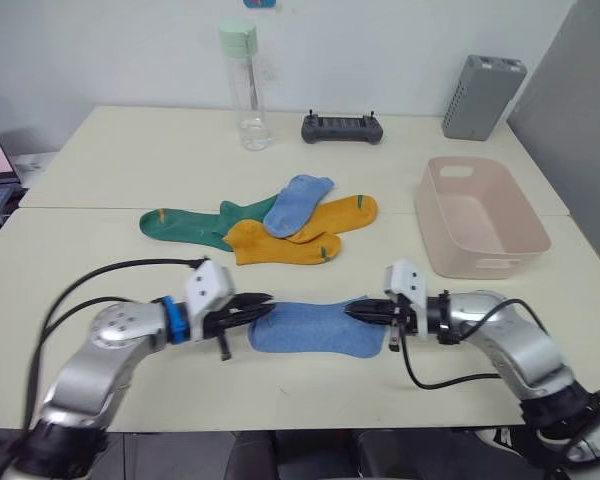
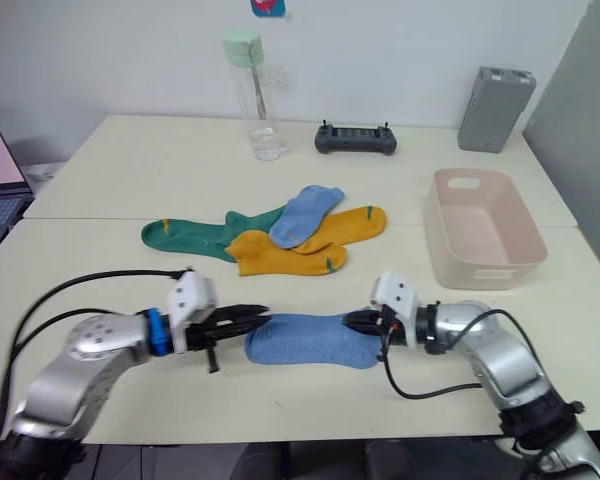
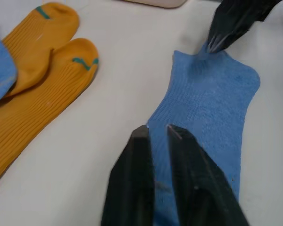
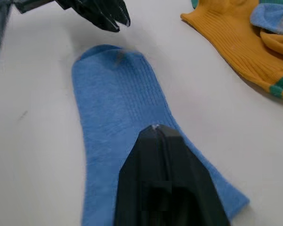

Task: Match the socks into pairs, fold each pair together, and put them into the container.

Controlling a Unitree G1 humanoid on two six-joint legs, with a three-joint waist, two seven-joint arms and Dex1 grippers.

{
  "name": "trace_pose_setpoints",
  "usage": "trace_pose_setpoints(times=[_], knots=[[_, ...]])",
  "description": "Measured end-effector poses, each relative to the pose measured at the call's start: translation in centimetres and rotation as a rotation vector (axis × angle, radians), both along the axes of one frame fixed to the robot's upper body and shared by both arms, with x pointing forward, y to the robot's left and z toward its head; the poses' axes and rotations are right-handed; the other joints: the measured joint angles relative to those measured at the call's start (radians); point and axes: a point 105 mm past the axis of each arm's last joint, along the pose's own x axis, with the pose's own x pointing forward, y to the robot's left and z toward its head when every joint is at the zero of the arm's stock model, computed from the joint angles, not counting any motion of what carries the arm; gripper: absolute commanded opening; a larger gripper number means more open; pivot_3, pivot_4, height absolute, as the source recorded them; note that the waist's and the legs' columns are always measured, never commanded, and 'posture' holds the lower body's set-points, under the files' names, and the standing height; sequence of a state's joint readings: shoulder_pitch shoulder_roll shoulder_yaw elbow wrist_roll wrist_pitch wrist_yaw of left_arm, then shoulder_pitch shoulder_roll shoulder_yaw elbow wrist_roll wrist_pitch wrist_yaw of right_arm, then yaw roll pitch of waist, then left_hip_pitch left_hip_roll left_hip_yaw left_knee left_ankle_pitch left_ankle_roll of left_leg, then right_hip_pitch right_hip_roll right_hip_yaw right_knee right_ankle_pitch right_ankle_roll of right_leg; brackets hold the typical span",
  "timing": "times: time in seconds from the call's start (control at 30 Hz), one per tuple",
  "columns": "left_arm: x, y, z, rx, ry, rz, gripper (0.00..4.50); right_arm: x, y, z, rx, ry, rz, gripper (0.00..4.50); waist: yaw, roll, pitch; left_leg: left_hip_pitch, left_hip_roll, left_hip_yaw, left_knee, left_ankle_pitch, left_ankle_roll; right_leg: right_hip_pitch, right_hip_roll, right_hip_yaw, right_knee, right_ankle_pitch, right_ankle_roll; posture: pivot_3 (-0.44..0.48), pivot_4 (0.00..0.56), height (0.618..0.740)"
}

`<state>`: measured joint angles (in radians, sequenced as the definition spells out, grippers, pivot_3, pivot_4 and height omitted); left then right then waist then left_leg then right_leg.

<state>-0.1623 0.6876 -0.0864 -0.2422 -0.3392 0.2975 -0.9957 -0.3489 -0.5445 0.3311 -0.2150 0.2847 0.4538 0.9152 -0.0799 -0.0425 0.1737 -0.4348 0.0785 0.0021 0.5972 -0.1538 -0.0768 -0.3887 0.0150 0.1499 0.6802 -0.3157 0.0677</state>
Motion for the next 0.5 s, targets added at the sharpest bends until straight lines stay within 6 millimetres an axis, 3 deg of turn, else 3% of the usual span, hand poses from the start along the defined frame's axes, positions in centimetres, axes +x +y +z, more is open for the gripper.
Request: trace_pose_setpoints(times=[0.07,0.17,0.37,0.5], knots=[[-0.1,-1.6,-1.6,0.035,0.005,-0.061,0.04,0.0,0.8,-1.4,-0.023,-0.008,0.023,0.00,-0.001,0.000,0.000,0.000,0.000,0.000,0.000,0.000,0.000,0.000,0.000,0.000,0.000,0.001,0.002,0.000,0.150,0.740],[0.2,-0.8,-3.8,0.097,0.029,-0.052,0.04,0.5,-0.5,-2.9,-0.040,0.003,-0.013,0.00,0.000,0.000,0.000,0.000,0.000,0.000,-0.002,0.000,0.000,0.000,0.000,0.000,0.000,0.001,0.001,0.000,0.150,0.740],[1.0,0.7,-3.7,0.100,-0.012,-0.013,0.04,0.2,-5.0,-3.0,-0.076,-0.013,-0.084,0.00,0.008,0.000,0.000,0.001,0.000,-0.001,-0.002,0.000,0.000,0.001,0.000,0.000,0.000,0.001,0.003,0.000,0.150,0.740],[0.3,2.3,-3.2,0.092,0.006,-0.004,0.04,-1.2,-5.7,-2.5,-0.035,0.038,-0.079,0.00,0.006,0.000,0.000,0.001,0.001,-0.001,-0.002,0.000,0.000,0.001,0.000,0.000,0.001,0.001,0.002,0.000,0.150,0.740]])
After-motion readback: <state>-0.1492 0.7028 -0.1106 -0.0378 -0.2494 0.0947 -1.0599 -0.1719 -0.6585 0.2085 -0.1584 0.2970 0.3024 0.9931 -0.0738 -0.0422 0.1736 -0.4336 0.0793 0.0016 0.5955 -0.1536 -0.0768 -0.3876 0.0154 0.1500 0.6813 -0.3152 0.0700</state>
